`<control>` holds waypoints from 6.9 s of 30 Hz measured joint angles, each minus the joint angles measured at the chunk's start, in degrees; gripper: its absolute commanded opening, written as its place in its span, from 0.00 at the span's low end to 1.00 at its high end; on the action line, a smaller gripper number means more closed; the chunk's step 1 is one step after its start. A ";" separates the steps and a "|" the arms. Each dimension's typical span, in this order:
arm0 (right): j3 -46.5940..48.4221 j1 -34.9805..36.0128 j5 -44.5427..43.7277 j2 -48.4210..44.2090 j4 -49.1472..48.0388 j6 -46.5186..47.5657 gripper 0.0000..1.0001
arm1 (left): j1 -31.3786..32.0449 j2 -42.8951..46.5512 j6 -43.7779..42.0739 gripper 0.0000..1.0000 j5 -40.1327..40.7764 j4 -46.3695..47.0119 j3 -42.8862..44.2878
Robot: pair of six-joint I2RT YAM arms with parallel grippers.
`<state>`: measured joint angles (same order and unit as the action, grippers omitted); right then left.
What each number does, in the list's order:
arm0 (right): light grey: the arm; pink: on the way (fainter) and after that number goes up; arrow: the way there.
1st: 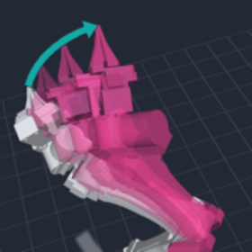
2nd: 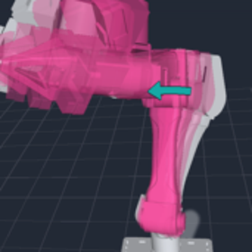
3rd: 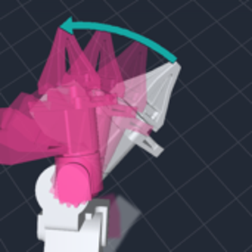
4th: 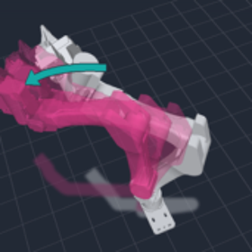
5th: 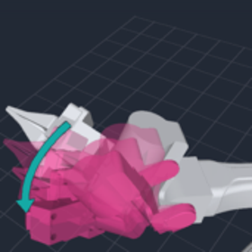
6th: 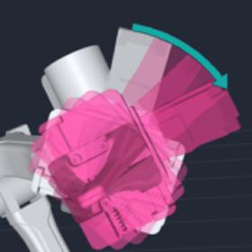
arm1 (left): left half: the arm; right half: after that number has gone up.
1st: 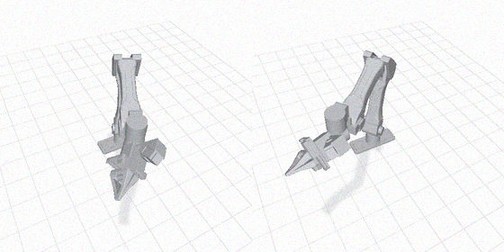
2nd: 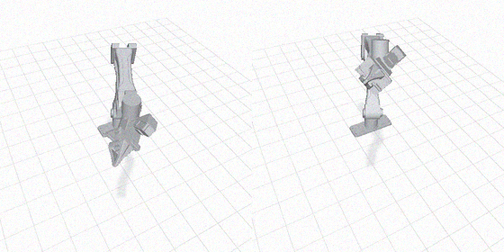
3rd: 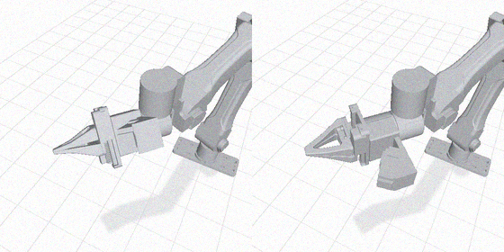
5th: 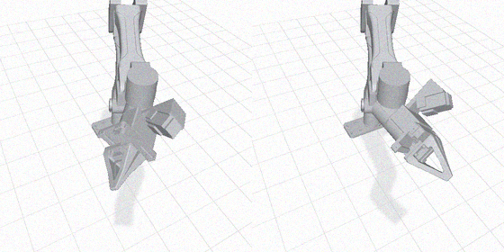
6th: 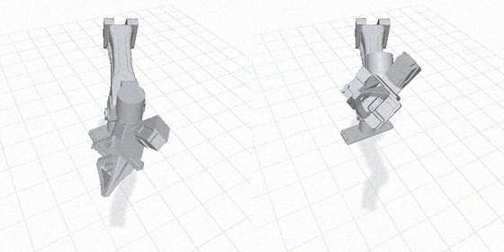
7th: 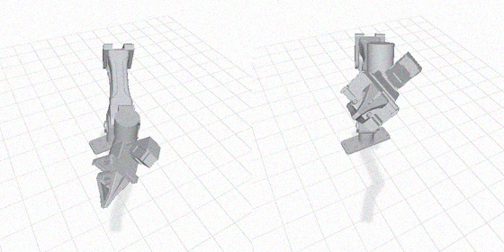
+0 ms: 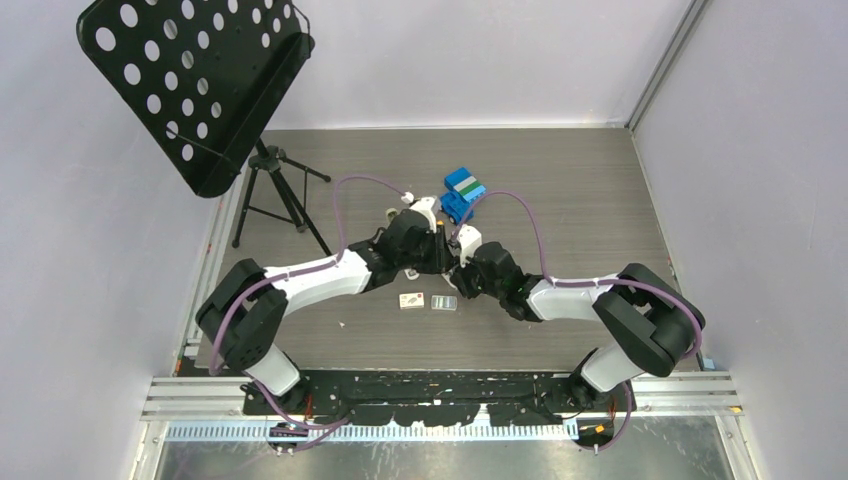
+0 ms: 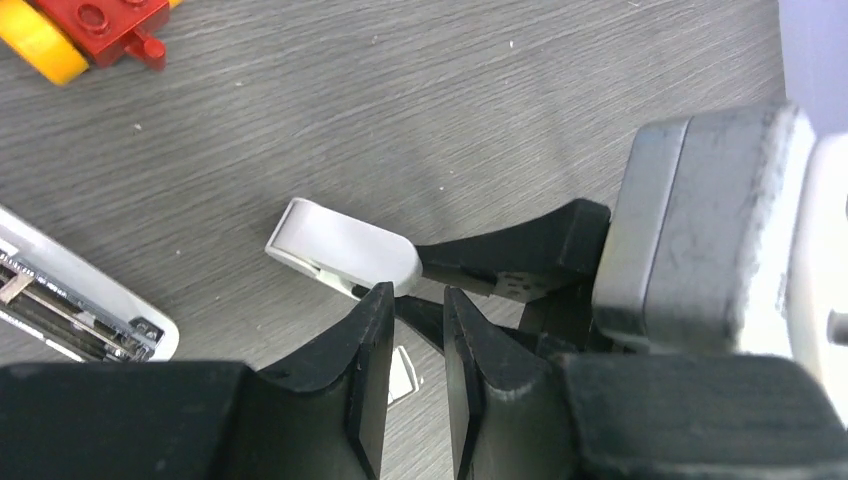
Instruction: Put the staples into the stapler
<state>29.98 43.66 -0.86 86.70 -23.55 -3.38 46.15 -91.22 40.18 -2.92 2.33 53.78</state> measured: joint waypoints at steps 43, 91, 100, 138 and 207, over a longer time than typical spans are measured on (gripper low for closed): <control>24.76 0.11 -6.34 -12.13 41.99 -10.62 0.53 | -0.11 43.80 -27.74 1.00 25.29 -32.24 -4.46; 21.20 0.11 -8.20 5.64 31.12 -19.41 0.20 | -1.27 51.87 -39.19 1.00 25.88 -34.97 -11.37; 9.84 0.11 -9.60 1.62 14.12 -21.68 0.21 | -1.29 52.28 -39.19 1.00 25.62 -34.75 -11.63; 33.22 0.87 -5.05 3.21 52.28 -12.83 0.49 | -2.03 52.48 -39.19 1.00 24.30 -34.32 -11.87; 37.38 -25.00 -7.61 13.27 57.02 -7.21 0.20 | -2.29 53.72 -39.19 1.00 23.28 -34.32 -12.04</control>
<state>67.35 18.65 -8.47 99.96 33.47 -10.59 43.86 -37.50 0.99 20.36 -31.99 41.74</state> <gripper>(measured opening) 0.325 0.994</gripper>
